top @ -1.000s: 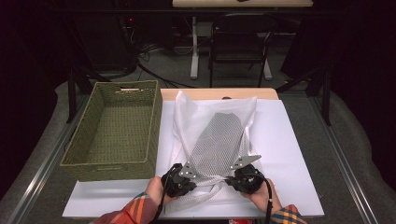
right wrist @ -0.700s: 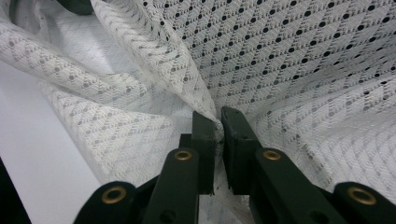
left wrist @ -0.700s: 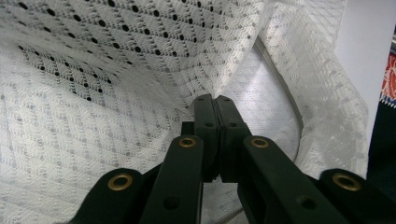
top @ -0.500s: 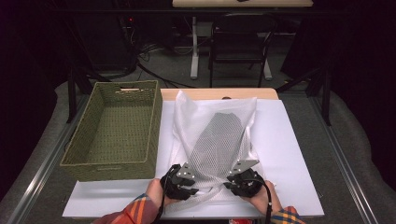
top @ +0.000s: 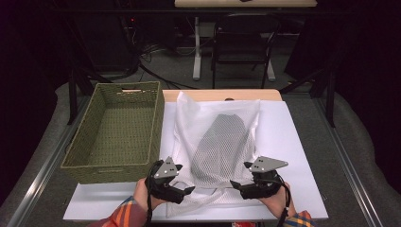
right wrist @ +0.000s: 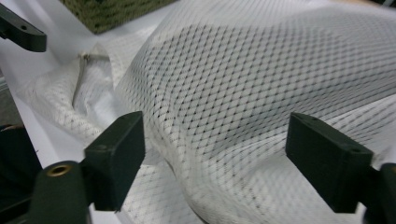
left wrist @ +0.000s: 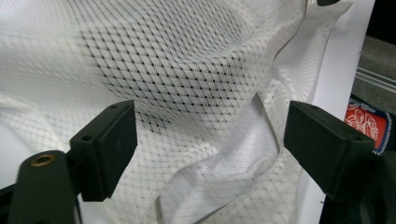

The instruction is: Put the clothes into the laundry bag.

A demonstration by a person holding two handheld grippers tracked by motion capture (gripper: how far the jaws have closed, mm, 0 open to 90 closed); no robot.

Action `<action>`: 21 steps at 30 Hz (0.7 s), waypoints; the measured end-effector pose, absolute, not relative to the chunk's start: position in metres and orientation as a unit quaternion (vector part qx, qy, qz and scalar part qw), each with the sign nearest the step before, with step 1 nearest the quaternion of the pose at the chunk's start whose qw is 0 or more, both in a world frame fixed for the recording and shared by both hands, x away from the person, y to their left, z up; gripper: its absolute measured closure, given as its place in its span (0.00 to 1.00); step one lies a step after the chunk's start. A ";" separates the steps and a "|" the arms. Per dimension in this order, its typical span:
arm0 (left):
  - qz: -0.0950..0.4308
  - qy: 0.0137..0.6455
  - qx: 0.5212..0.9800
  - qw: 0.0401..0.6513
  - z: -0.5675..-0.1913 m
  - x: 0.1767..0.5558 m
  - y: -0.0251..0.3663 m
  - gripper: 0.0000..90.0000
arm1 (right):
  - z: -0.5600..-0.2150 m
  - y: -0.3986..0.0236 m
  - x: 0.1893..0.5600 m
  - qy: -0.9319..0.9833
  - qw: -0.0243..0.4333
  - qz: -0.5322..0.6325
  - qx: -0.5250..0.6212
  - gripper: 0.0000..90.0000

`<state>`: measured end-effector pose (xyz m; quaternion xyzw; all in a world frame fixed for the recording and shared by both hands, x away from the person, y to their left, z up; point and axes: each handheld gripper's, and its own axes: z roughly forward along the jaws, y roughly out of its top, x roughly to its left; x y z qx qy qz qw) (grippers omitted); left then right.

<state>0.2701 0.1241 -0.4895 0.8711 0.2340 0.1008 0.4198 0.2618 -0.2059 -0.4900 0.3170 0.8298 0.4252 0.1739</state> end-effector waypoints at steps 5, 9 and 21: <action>0.125 0.232 0.858 0.441 -0.478 0.262 0.139 0.13 | -0.478 -0.218 0.253 0.814 0.199 0.445 0.316 0.08; 0.144 0.237 0.849 0.451 -0.471 0.255 0.152 0.10 | -0.473 -0.228 0.248 0.798 0.217 0.459 0.326 0.01; 0.181 0.254 0.835 0.453 -0.470 0.243 0.175 0.07 | -0.470 -0.260 0.236 0.766 0.251 0.480 0.346 0.00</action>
